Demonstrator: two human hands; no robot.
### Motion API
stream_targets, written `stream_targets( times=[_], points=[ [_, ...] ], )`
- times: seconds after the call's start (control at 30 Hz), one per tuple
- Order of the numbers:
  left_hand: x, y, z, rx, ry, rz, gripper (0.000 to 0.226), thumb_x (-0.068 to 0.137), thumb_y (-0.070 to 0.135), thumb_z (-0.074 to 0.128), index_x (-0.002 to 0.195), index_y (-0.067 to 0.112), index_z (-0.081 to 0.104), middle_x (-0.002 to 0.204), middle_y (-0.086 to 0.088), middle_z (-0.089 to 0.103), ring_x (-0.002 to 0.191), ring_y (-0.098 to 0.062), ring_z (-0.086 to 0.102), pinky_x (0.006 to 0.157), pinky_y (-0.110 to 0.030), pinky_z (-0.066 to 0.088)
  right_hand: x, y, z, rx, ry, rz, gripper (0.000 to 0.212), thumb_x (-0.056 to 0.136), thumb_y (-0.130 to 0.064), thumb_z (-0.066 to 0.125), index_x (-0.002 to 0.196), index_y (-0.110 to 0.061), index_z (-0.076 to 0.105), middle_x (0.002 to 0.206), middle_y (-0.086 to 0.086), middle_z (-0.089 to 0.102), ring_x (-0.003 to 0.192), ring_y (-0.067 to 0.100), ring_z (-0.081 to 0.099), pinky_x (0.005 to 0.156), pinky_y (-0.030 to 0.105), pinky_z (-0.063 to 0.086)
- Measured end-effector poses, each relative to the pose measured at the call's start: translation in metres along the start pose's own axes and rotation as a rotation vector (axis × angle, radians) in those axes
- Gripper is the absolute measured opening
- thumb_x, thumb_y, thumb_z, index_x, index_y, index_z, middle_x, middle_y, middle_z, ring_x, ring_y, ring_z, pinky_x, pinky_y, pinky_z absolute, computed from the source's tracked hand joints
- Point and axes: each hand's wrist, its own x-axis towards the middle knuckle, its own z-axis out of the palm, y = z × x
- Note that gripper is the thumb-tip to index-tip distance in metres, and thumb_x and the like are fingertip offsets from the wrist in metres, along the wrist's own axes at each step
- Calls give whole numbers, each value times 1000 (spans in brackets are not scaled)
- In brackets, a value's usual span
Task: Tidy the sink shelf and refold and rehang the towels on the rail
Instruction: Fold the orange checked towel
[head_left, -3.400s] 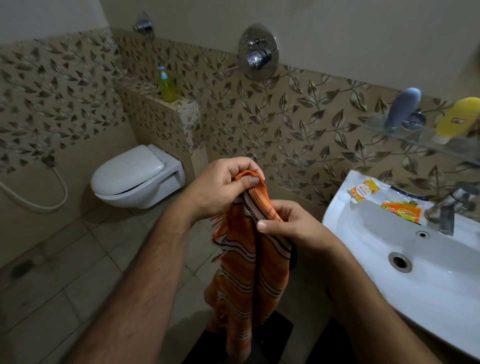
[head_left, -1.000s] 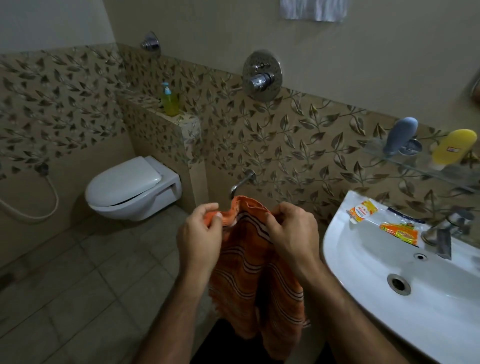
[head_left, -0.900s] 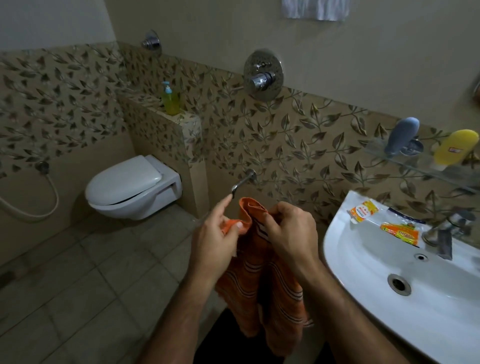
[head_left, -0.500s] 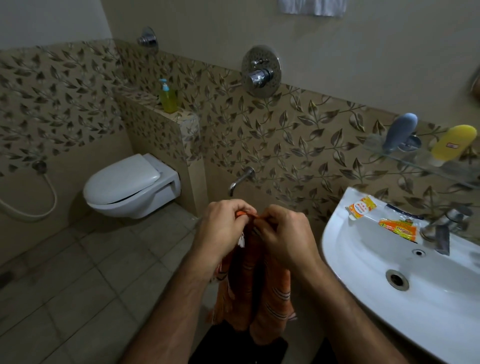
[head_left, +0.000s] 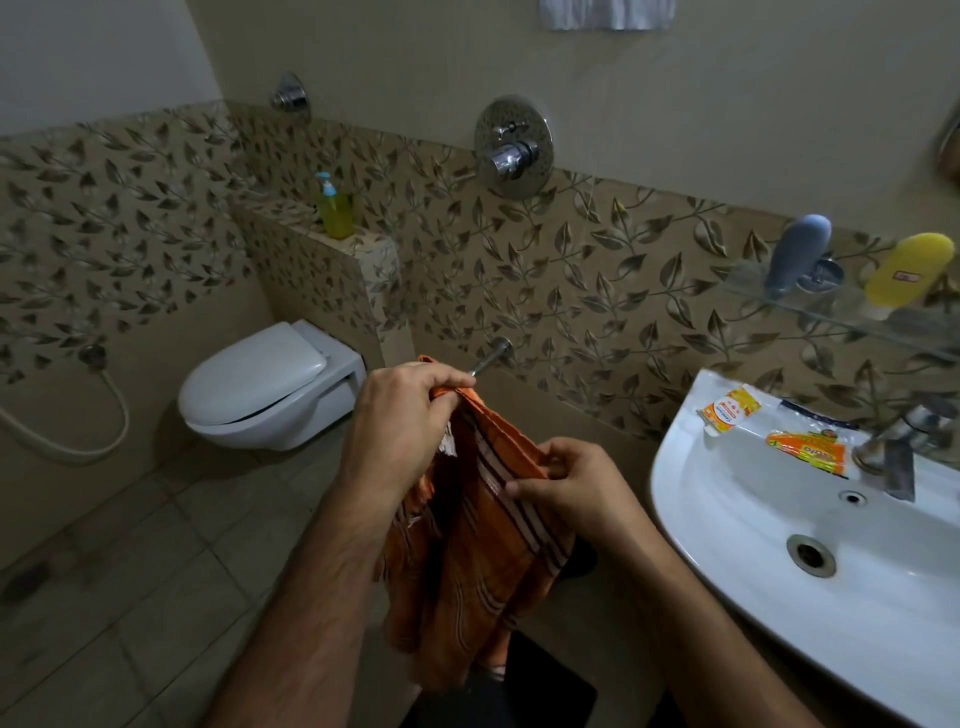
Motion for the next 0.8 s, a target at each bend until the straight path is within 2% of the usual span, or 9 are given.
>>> stream_targets(
  times=[0.17, 0.27, 0.33, 0.4, 0.47, 0.57, 0.7, 0.8],
  points=[
    [6, 2, -9, 2, 99, -22, 23, 87, 9, 67, 102, 24, 77, 99, 8, 74, 85, 7, 53, 72, 9, 31, -22, -9, 4, -112, 222, -198, 11, 83, -30, 75, 89, -33, 67, 83, -12, 74, 75, -4, 70, 64, 20, 59],
    [9, 9, -9, -4, 148, -19, 23, 86, 10, 67, 102, 23, 77, 100, 6, 75, 86, 6, 53, 73, 10, 30, -21, -4, 17, -179, 179, -179, 5, 87, -33, 71, 87, -34, 66, 84, -12, 72, 75, -6, 68, 64, 19, 57],
    [10, 13, -8, -15, 162, -13, 23, 87, 10, 66, 103, 22, 77, 101, 6, 75, 88, 7, 53, 73, 11, 29, -17, 5, 26, -260, 91, -132, 5, 89, -36, 68, 90, -31, 67, 87, -11, 72, 80, -2, 68, 73, 27, 59],
    [10, 15, -8, -19, 165, -12, 23, 88, 10, 66, 104, 22, 76, 101, 6, 74, 87, 6, 54, 72, 11, 30, -14, 13, 30, -198, 37, -100, 7, 88, -35, 67, 92, -30, 69, 90, -8, 73, 83, 4, 69, 80, 38, 59],
    [12, 12, -9, -25, 181, -30, 22, 88, 11, 66, 103, 23, 76, 100, 7, 74, 86, 5, 56, 72, 7, 34, -12, 17, 23, -129, 15, -61, 5, 89, -33, 67, 88, -30, 70, 88, -6, 75, 81, 7, 71, 81, 40, 59],
    [14, 8, -12, -37, 201, -56, 23, 89, 11, 65, 105, 23, 76, 99, 10, 73, 86, 3, 58, 76, -1, 38, -11, 18, 3, -107, 35, -23, 11, 90, -30, 67, 82, -25, 72, 81, -4, 75, 77, 10, 72, 78, 37, 60],
    [15, -3, -8, -47, 205, -100, 22, 88, 11, 65, 103, 23, 76, 93, 13, 70, 80, 4, 57, 65, 4, 37, -19, 5, -25, 101, 94, -40, 11, 87, -17, 71, 88, -6, 72, 78, 5, 76, 70, 12, 73, 60, 21, 57],
    [17, -22, 3, -59, 171, -188, 21, 87, 12, 66, 101, 22, 77, 96, 9, 74, 73, 7, 55, 61, 4, 37, -23, -3, -35, 123, 161, -104, 10, 87, -19, 71, 87, -9, 73, 79, 4, 76, 76, 17, 74, 67, 29, 61]
  ],
)
